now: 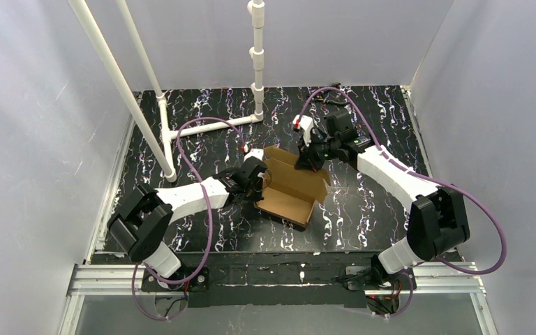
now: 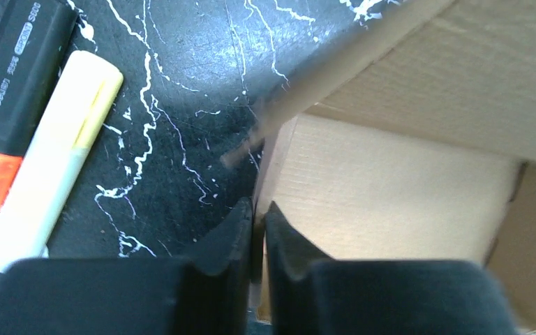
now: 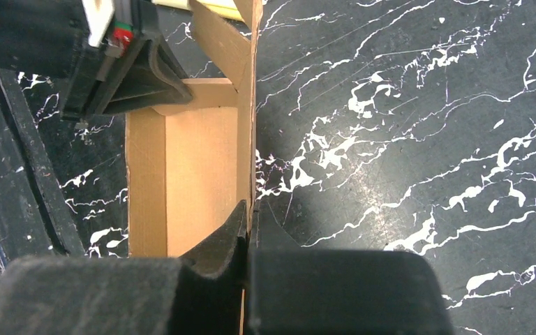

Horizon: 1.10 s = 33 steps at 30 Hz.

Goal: Fold the paper box

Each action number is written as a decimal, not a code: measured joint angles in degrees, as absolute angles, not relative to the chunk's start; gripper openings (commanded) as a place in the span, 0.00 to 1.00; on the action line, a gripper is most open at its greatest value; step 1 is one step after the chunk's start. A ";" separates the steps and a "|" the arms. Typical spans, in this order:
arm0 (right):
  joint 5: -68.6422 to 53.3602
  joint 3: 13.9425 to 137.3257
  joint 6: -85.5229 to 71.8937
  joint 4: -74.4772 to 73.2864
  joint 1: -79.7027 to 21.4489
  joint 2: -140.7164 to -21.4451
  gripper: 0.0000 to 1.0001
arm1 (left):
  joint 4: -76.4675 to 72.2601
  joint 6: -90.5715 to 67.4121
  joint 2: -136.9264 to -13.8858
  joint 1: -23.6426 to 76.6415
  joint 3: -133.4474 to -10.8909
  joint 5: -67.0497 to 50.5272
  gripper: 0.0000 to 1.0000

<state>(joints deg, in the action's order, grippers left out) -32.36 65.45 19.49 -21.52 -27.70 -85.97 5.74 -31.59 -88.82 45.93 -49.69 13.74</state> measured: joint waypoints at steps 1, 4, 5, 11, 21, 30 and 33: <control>-32.47 65.43 19.49 -21.52 -27.70 -85.97 0.01 | 6.00 -31.68 -89.30 45.93 -49.76 13.85 0.00; -32.97 65.41 19.68 -21.71 -27.73 -85.97 0.01 | 6.42 -31.29 -90.15 46.00 -50.48 14.04 0.00; -33.17 65.41 19.70 -21.76 -27.73 -85.97 0.01 | 6.48 -31.33 -90.24 46.00 -50.50 14.11 0.00; -33.93 65.49 20.58 -22.20 -27.77 -85.97 0.01 | 6.66 -32.64 -90.24 46.00 -50.54 14.72 0.46; -33.56 76.29 32.62 -31.59 -27.81 -90.32 0.01 | 10.96 -38.65 -80.20 45.74 -50.35 14.11 0.49; -35.66 74.35 37.76 -34.17 -28.42 -90.35 0.01 | 4.71 -49.82 -56.45 44.12 -28.91 9.93 0.00; -36.12 74.35 37.32 -34.15 -28.75 -90.35 0.01 | 1.76 -56.18 -57.67 44.01 -22.00 7.20 0.00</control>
<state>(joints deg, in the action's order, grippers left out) -36.12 74.35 37.32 -34.15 -28.75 -90.35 1.76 -56.18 -57.67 44.01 -22.00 7.20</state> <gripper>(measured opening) 0.053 0.007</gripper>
